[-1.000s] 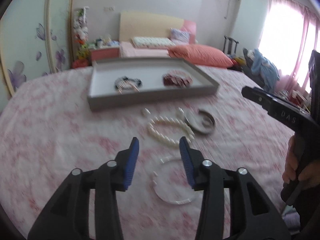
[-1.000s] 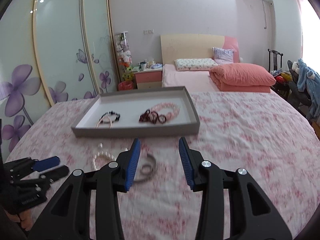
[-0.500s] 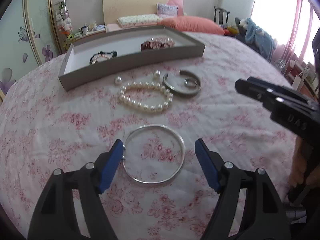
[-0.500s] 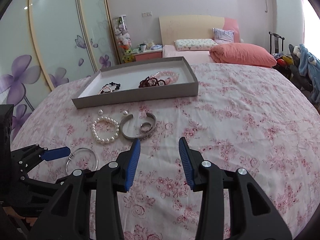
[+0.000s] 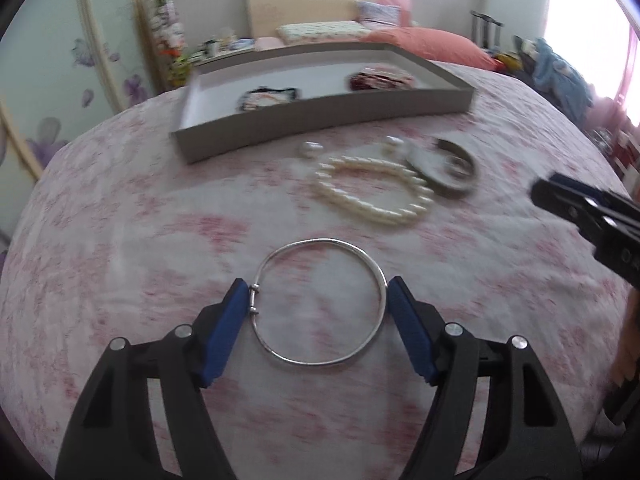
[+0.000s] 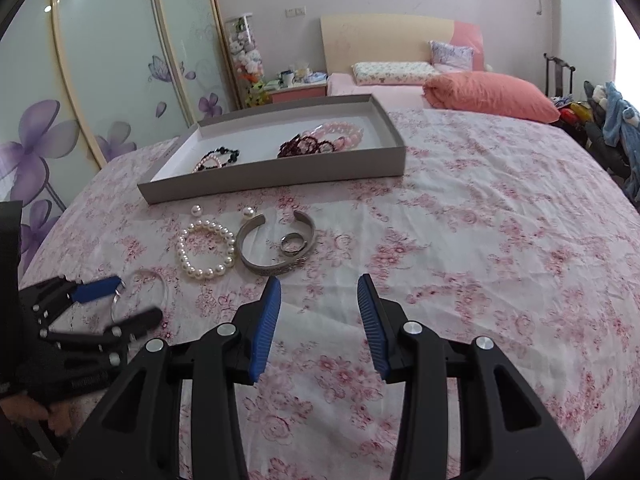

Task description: Organize jewelry

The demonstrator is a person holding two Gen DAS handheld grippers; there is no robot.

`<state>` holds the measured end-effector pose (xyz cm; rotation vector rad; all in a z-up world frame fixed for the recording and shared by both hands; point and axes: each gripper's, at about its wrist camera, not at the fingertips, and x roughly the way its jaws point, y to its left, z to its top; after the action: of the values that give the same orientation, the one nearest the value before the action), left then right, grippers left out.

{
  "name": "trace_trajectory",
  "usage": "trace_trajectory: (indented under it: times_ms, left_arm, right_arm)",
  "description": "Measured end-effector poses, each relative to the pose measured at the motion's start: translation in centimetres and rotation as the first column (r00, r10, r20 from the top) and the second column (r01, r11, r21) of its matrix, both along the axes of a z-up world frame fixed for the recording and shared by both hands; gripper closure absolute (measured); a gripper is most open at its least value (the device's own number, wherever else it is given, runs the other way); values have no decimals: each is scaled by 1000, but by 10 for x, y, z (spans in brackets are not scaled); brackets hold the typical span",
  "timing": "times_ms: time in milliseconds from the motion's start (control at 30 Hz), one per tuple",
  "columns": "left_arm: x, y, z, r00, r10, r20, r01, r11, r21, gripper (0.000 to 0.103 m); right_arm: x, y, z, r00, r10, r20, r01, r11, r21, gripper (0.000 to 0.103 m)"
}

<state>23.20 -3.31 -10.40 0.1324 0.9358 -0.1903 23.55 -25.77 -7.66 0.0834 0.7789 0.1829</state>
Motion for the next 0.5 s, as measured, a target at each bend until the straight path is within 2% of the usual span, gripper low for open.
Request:
trace_trajectory:
  times_ms: [167,233,267,500]
  left_arm:
    - [12,29,2,995,101,-3,-101,995,-4,34]
    - [14,37,3,993,120,-6,-120,993,-12,34]
    - [14,40,3,992,127,-6,-127,992,-14,34]
    - [14,50,3,991,135,0,-135,991,-16,33]
  right_arm:
    - [14,11,-2,999,34,-40,-34,999,6,61]
    - [20,18,-6,997,51,-58,-51,999,0,56]
    - [23,21,-7,996,58,-67,-59,998,-3,49]
    - [36,42,-21,989,91,-118,-99,993,-65,40]
